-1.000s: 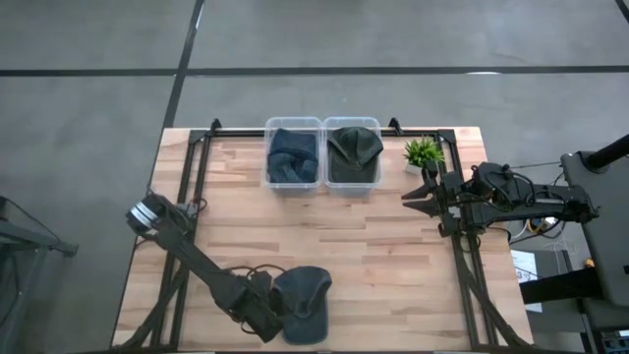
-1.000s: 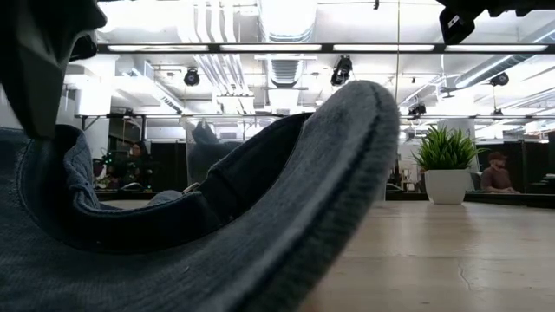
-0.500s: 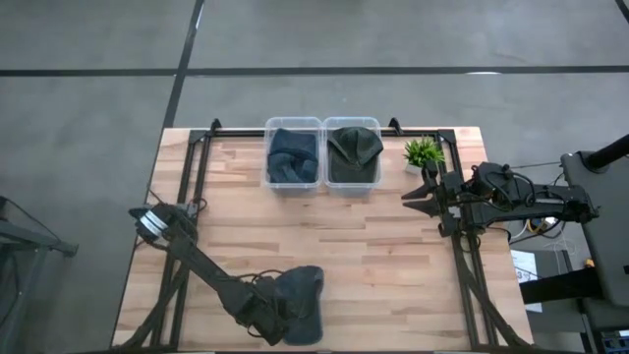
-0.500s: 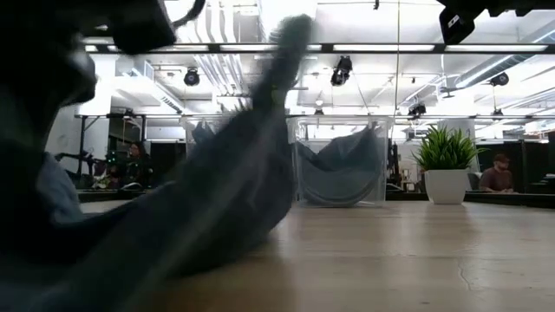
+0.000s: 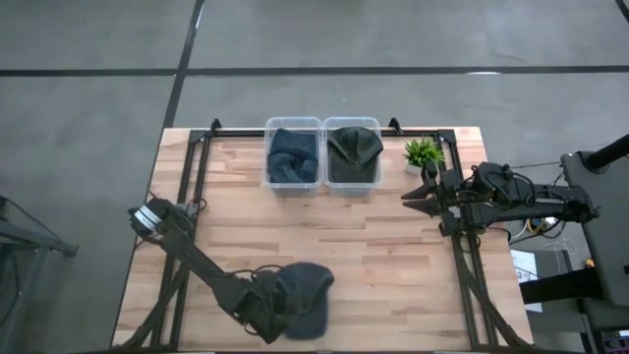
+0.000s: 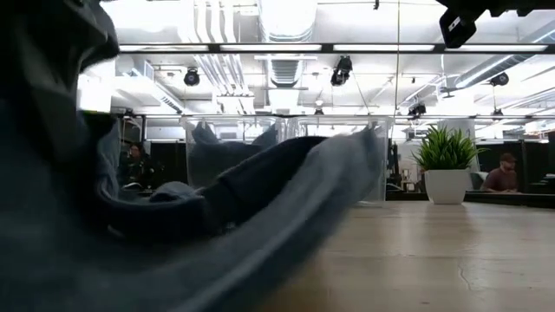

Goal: Pick & Place hat
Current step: Put the blue cap into the left transparent bin

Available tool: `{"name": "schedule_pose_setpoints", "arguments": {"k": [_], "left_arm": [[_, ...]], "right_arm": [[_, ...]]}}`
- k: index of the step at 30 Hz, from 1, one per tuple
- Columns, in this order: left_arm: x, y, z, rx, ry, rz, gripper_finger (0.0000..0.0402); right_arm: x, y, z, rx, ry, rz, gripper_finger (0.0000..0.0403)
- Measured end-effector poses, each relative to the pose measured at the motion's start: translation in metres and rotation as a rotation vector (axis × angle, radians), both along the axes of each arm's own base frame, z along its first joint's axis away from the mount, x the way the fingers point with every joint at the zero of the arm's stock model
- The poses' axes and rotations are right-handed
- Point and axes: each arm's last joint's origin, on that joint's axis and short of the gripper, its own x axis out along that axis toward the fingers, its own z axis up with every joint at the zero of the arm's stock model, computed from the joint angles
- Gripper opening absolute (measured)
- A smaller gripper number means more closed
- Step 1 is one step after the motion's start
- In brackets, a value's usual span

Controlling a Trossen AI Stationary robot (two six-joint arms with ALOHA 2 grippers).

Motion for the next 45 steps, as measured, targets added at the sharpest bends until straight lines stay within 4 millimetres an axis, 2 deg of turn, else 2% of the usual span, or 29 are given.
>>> {"name": "schedule_pose_setpoints", "arguments": {"k": [4, 12, 16, 20, 23, 31, 38, 42, 45], "left_arm": [[-0.007, 0.008, 0.026, 0.077, 0.019, -0.036, 0.0005], [-0.025, 0.027, 0.092, 0.337, 0.111, -0.209, 0.0005], [-0.029, 0.035, 0.122, 0.510, 0.130, -0.361, 0.0005], [-0.024, 0.048, 0.143, 0.645, 0.128, -0.457, 0.0005], [-0.017, 0.059, 0.150, 0.701, 0.153, -0.532, 0.0005], [0.001, 0.089, 0.151, 0.755, 0.237, -0.666, 0.0005], [0.011, 0.109, 0.155, 0.806, 0.282, -0.757, 0.0005], [0.014, 0.114, 0.163, 0.850, 0.278, -0.810, 0.0005], [0.014, 0.115, 0.170, 0.873, 0.267, -0.863, 0.0005]], "right_arm": [[0.000, 0.000, 0.000, 0.000, -0.001, -0.004, 0.0073], [0.004, 0.001, -0.001, 0.035, 0.012, 0.020, 0.0073], [0.016, 0.003, 0.001, 0.029, -0.011, 0.102, 0.0073], [0.035, 0.003, -0.002, 0.003, 0.015, 0.136, 0.0073], [0.050, 0.003, 0.001, -0.048, 0.055, 0.142, 0.0073], [0.090, 0.003, 0.042, -0.259, 0.100, 0.194, 0.0077], [0.126, 0.000, 0.066, -0.432, 0.279, 0.243, 0.0124], [0.148, -0.003, 0.071, -0.572, 0.390, 0.210, 0.0153], [0.166, -0.006, 0.076, -0.627, 0.399, 0.205, 0.0168]]}}
